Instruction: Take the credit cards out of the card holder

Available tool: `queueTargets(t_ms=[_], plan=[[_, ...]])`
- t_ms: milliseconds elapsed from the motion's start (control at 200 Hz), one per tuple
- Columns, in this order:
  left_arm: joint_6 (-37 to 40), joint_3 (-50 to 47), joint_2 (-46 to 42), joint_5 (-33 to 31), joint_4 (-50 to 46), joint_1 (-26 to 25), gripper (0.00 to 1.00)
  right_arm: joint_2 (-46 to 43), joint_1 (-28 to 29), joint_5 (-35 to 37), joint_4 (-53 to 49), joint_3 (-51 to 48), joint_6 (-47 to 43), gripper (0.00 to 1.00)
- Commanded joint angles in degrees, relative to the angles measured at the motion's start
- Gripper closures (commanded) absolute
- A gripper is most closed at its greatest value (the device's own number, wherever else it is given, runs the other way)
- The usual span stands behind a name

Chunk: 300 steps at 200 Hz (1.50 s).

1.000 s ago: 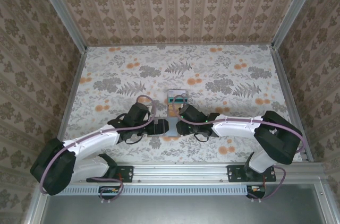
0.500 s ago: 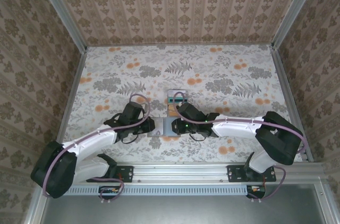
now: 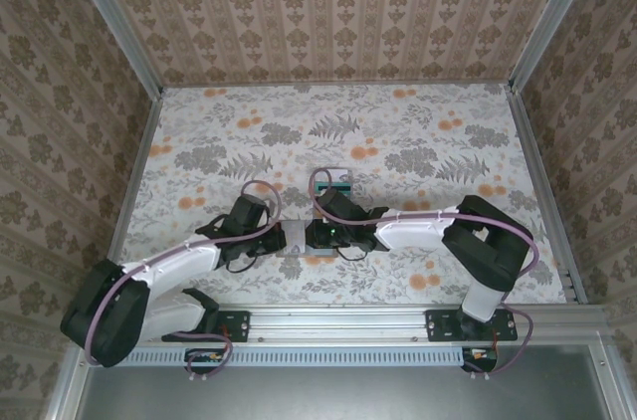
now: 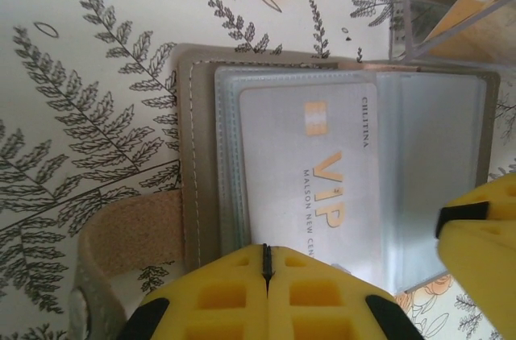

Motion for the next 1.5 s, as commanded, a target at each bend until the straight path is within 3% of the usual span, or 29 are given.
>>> queueTargets(t_ms=[0,1000,1090,1235,1495], plan=[[0.3,-1.0,-1.8,-1.4,-1.1,0.7,0.99,1.7,0.5,-1.9,1.8,2.6,1.9,0.81],[-0.3,-2.0,3.1,0.2,1.5,0.5,1.00,6.9,0.3,-2.7,2.4,4.0,4.4,0.81],[-0.2,-1.9,3.0,0.1,1.3,0.4,1.00,7.0,0.4,-2.8,2.5,3.8,4.5,0.83],[-0.5,-1.3,3.0,-0.9,-0.3,0.4,1.00,6.2,0.2,-2.5,2.8,3.0,4.9,1.00],[-1.4,-0.6,4.3,-5.4,-4.5,0.7,1.00,2.0,-0.1,0.4,1.9,-0.5,5.2,1.00]])
